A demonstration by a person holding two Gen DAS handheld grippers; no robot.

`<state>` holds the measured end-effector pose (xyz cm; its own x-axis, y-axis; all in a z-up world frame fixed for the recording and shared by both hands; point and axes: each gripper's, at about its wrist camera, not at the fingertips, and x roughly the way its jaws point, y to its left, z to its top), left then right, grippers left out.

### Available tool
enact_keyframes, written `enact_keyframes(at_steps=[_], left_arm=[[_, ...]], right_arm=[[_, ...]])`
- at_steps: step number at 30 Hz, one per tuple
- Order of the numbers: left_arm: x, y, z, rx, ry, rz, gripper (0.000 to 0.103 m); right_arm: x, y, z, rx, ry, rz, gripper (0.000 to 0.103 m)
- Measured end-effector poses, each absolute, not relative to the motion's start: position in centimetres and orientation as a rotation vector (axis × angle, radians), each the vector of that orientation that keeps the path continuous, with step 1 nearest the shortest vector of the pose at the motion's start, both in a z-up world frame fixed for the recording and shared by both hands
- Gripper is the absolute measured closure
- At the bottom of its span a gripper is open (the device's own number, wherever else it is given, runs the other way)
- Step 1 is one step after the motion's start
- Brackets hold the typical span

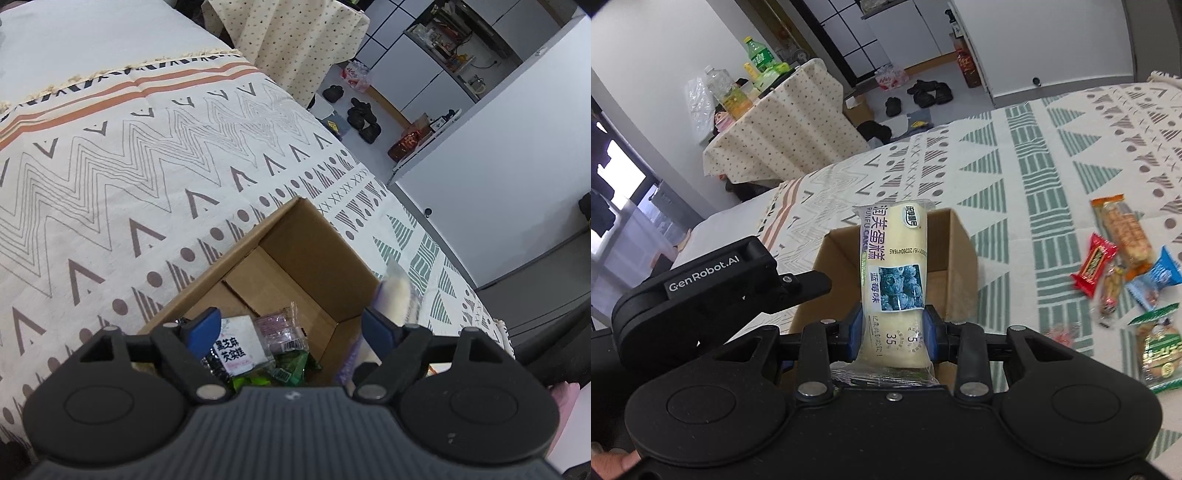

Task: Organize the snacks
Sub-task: 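Lower the white cake pack and cream cake roll into the box and open both grippers, then grasp the orange sausage pack with the left gripper while the right grasps the green-wrapped bun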

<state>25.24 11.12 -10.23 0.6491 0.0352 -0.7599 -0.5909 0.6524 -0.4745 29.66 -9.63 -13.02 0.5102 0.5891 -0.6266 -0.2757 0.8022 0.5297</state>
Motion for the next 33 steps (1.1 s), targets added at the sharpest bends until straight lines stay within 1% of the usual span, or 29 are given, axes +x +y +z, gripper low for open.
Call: enact_keyframes(at_steps=[1, 2, 3, 10, 12, 16, 18, 22, 24, 26, 30, 32, 33], left_arm=[[25.2, 11.1, -10.2, -0.786, 0.794, 0.403, 0.020], [25.1, 11.0, -10.2, -0.781, 0.794, 0.405, 0.020], [25.1, 10.9, -10.2, -0.773, 0.798, 0.408, 0.020], [25.7, 9.2, -10.5, -0.717, 0.824, 0.383, 0.017], [25.9, 8.5, -10.5, -0.693, 0.829, 0.359, 0.015], [26.1, 6.7, -10.5, -0.654, 0.850, 0.304, 0.013], [26.1, 5.8, -10.4, -0.634, 0.856, 0.280, 0.012], [26.1, 3.9, -10.1, -0.589, 0.857, 0.222, 0.011], [26.1, 3.0, -9.8, -0.569, 0.859, 0.187, 0.010], [26.1, 2.2, -9.8, -0.566, 0.856, 0.155, 0.006], [26.1, 0.5, -9.8, -0.518, 0.858, 0.114, 0.005], [26.2, -0.3, -9.8, -0.498, 0.857, 0.093, 0.000], [26.2, -0.7, -9.8, -0.489, 0.855, 0.084, 0.000]], right_arm=[[29.6, -9.6, -13.0, 0.384, 0.889, 0.538, 0.066], [29.5, -9.6, -12.9, 0.370, 0.887, 0.535, 0.062], [29.3, -9.7, -12.8, 0.358, 0.880, 0.537, 0.060], [28.2, -12.7, -12.5, 0.329, 0.871, 0.494, 0.058], [27.9, -14.0, -12.5, 0.327, 0.868, 0.467, 0.051], [27.2, -16.8, -12.8, 0.328, 0.859, 0.413, 0.046], [26.9, -18.3, -13.0, 0.338, 0.856, 0.382, 0.038], [26.4, -20.9, -13.3, 0.353, 0.849, 0.328, 0.035], [26.1, -22.3, -13.4, 0.364, 0.837, 0.303, 0.028], [25.8, -23.6, -13.3, 0.368, 0.824, 0.283, 0.025], [25.5, -25.8, -13.5, 0.379, 0.818, 0.257, 0.024], [25.4, -26.7, -13.6, 0.384, 0.816, 0.245, 0.023], [25.3, -27.1, -13.7, 0.387, 0.814, 0.238, 0.021]])
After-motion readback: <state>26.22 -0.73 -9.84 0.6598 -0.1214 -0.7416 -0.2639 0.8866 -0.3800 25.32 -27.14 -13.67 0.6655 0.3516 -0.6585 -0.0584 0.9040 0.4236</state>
